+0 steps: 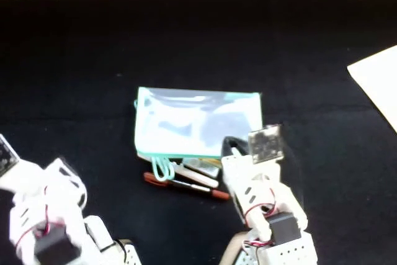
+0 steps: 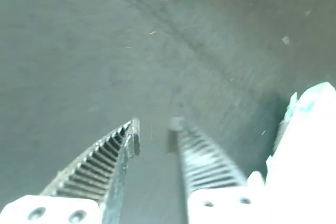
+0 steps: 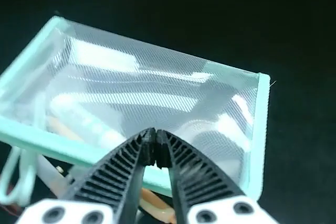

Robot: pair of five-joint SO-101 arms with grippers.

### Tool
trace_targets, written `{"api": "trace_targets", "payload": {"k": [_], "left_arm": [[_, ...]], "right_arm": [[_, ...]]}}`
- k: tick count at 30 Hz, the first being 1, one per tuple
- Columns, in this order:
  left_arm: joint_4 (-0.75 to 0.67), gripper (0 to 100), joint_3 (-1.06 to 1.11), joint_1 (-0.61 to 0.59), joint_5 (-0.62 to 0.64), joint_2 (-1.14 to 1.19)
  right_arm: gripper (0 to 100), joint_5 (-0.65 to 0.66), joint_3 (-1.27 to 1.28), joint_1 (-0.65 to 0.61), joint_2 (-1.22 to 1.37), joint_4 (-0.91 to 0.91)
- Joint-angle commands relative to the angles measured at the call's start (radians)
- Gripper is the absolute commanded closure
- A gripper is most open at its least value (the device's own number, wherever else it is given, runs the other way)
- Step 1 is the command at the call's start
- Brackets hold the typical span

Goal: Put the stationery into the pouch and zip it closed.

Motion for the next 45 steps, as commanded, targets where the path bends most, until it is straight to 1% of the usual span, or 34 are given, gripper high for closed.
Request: {"api": "trace_targets", "payload": {"k": [1,3,5,8,10,13,16,17,19,20,23,25,26,28,30,32,33,37,39,42,45], "left_arm": [[0.187,77,-0.202,-0.102,-0.115,0.012],[0.221,77,-0.251,-0.142,-0.16,0.012],[0.233,77,-0.275,-0.153,-0.164,0.013],[0.236,77,-0.302,-0.153,-0.163,0.041],[0.235,77,-0.348,-0.137,-0.132,0.119],[0.245,77,-0.467,-0.047,-0.037,0.3],[0.318,77,-0.628,0.079,0.071,0.513],[0.344,77,-0.682,0.128,0.097,0.579],[0.381,77,-0.766,0.209,0.153,0.704],[0.381,77,-0.794,0.242,0.172,0.75],[0.379,77,-0.835,0.308,0.192,0.852],[0.374,77,-0.839,0.311,0.19,0.903],[0.374,77,-0.837,0.309,0.19,0.926],[0.374,77,-0.837,0.305,0.187,0.96],[0.359,77,-0.837,0.286,0.186,0.987],[0.31,77,-0.823,0.236,0.184,1.01],[0.276,77,-0.805,0.203,0.184,1.021],[0.126,77,-0.696,0.07,0.184,1.053],[0.057,77,-0.645,0.013,0.184,1.063],[-0.015,77,-0.588,-0.051,0.184,1.066],[-0.048,77,-0.562,-0.09,0.184,1.066]], "right_arm": [[99.2,0.109,-0.22,0.051,0.008,0.147],[98.9,0.11,-0.367,0.051,0.012,0.311],[94.4,0.121,-0.499,0.051,0.053,0.44],[83.8,0.166,-0.622,0.056,0.234,0.506],[81.6,0.167,-0.75,0.061,0.414,0.567],[81.4,0.163,-0.997,0.053,0.723,0.719],[81.4,0.161,-1.256,0.031,1.044,0.928],[81.4,0.157,-1.32,0.016,1.135,0.958],[81.4,0.072,-1.383,-0.008,1.287,0.951],[81.3,0.032,-1.399,-0.051,1.349,0.951],[81.1,-0.034,-1.429,-0.295,1.506,0.951],[81.1,-0.051,-1.442,-0.449,1.609,0.951],[81.1,-0.051,-1.454,-0.496,1.656,0.951],[81.1,-0.051,-1.495,-0.553,1.756,0.951],[81.1,-0.051,-1.547,-0.579,1.837,0.932],[81.1,-0.06,-1.612,-0.599,1.897,0.897],[81.1,-0.087,-1.638,-0.61,1.913,0.871],[81.1,-0.275,-1.678,-0.656,1.937,0.737],[81.1,-0.333,-1.676,-0.676,1.945,0.69],[81.1,-0.359,-1.678,-0.677,1.968,0.624],[81.1,-0.362,-1.678,-0.668,2.008,0.605]]}}
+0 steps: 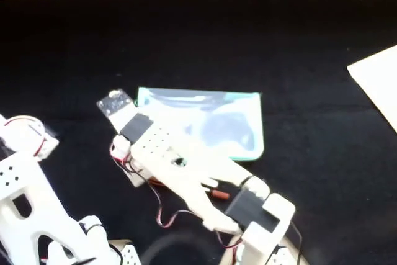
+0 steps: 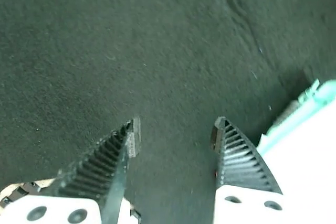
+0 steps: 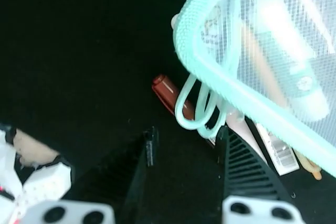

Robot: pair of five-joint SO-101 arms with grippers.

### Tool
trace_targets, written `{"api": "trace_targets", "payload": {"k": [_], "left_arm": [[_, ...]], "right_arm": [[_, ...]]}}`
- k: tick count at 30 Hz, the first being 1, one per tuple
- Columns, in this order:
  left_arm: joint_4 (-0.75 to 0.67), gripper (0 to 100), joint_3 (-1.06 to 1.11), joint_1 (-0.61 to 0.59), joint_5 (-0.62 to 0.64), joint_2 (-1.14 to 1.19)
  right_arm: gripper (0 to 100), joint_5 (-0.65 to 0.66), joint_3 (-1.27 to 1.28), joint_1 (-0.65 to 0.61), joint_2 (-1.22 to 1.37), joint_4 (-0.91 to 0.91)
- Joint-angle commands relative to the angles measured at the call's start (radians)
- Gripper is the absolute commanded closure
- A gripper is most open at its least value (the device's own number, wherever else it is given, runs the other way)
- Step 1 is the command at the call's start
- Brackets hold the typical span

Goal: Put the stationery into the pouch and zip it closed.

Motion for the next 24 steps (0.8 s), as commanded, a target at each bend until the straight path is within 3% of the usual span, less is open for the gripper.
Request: {"api": "trace_targets", "payload": {"k": [1,12,24], "left_arm": [[-0.048,77,0.008,-0.047,0.003,0.002],[-0.058,77,0.013,-0.054,0.003,0.004],[-0.058,77,0.015,-0.054,0.003,0.004]], "right_arm": [[81.1,-0.015,-0.042,0.002,0.028,-0.025],[81.1,-0.008,-0.048,0.12,0.077,-0.019],[81.1,-0.015,-0.041,0.12,0.084,-0.051]]}}
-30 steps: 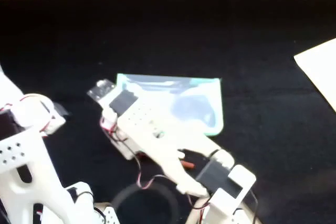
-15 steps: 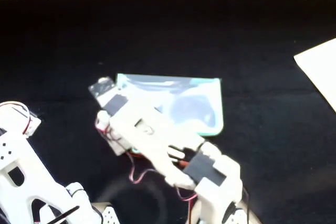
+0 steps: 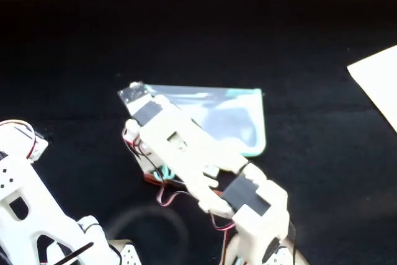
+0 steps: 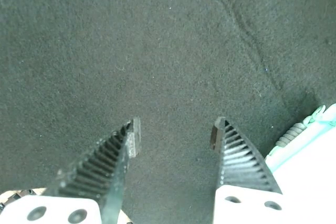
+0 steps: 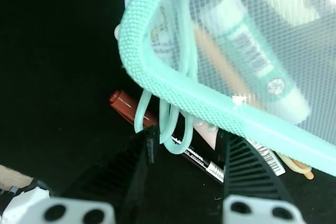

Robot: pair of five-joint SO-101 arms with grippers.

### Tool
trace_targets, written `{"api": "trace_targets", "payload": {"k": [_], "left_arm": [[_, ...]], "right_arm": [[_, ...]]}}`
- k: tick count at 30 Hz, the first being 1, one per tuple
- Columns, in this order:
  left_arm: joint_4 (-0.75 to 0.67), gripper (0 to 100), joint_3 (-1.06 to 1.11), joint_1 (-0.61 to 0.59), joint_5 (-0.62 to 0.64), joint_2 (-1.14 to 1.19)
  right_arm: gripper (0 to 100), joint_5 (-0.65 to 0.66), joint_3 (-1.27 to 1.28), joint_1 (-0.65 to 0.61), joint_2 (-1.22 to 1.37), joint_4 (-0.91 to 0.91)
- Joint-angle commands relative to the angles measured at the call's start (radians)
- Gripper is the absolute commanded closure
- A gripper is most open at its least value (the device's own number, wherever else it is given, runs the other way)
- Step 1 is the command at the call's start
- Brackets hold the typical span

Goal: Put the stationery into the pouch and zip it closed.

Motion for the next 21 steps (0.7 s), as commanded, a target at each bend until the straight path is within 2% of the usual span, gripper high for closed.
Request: {"api": "trace_targets", "payload": {"k": [1,6,18,21], "left_arm": [[-0.015,77,-0.002,-0.004,0.002,0.002],[-0.015,77,-0.002,-0.005,0.002,0.002],[-0.044,77,0.062,-0.005,0.002,0.001],[-0.074,77,0.085,-0.005,0.002,-0.002]], "right_arm": [[81.1,-0.008,-0.033,0.005,-0.002,-0.031],[81.1,-0.008,0.002,-0.041,0.027,-0.082],[81.5,-0.008,0.033,-0.012,0.142,-0.134],[87.2,-0.006,0.033,-0.013,0.142,-0.136]]}}
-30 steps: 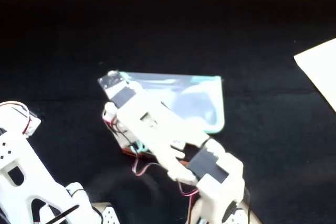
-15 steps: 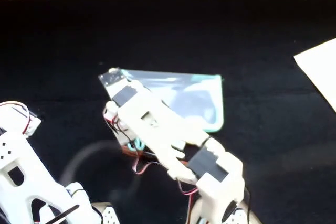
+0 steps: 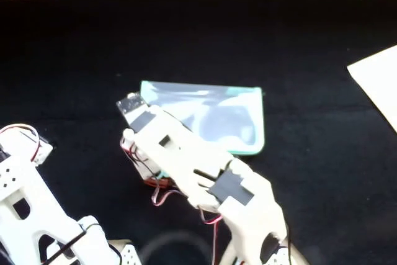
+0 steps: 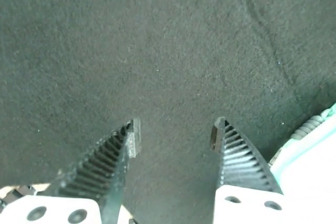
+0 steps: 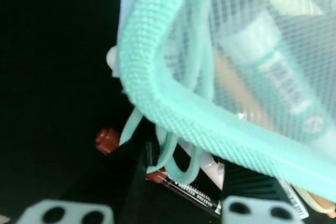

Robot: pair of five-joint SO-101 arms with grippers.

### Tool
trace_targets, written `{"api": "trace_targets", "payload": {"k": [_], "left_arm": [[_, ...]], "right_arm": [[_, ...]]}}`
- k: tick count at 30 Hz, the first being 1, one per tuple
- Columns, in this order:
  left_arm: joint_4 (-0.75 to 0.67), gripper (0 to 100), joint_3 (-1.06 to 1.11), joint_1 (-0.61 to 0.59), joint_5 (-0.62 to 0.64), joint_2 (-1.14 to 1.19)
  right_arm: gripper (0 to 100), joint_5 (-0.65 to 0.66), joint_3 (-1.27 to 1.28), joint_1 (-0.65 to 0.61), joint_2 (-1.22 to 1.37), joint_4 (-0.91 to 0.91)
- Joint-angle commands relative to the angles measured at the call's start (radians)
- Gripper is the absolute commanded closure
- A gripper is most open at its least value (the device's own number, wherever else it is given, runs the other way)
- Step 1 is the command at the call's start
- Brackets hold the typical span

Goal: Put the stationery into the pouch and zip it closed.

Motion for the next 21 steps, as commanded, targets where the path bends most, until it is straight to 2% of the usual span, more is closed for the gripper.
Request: {"api": "trace_targets", "payload": {"k": [1,2,10,21], "left_arm": [[-0.031,77,-0.001,-0.005,0.002,-0.004],[-0.031,77,0.001,-0.005,0.002,-0.004],[-0.031,77,0.004,-0.005,0.002,-0.004],[-0.025,77,0.004,-0.002,0.002,-0.004]], "right_arm": [[92.6,-0.006,0.002,0.008,-0.001,-0.01],[99.1,-0.006,0.001,0.008,-0.002,-0.01],[99.1,-0.006,0.001,0.004,-0.022,0.002],[99.1,0.005,-0.013,0.008,-0.374,0.044]]}}
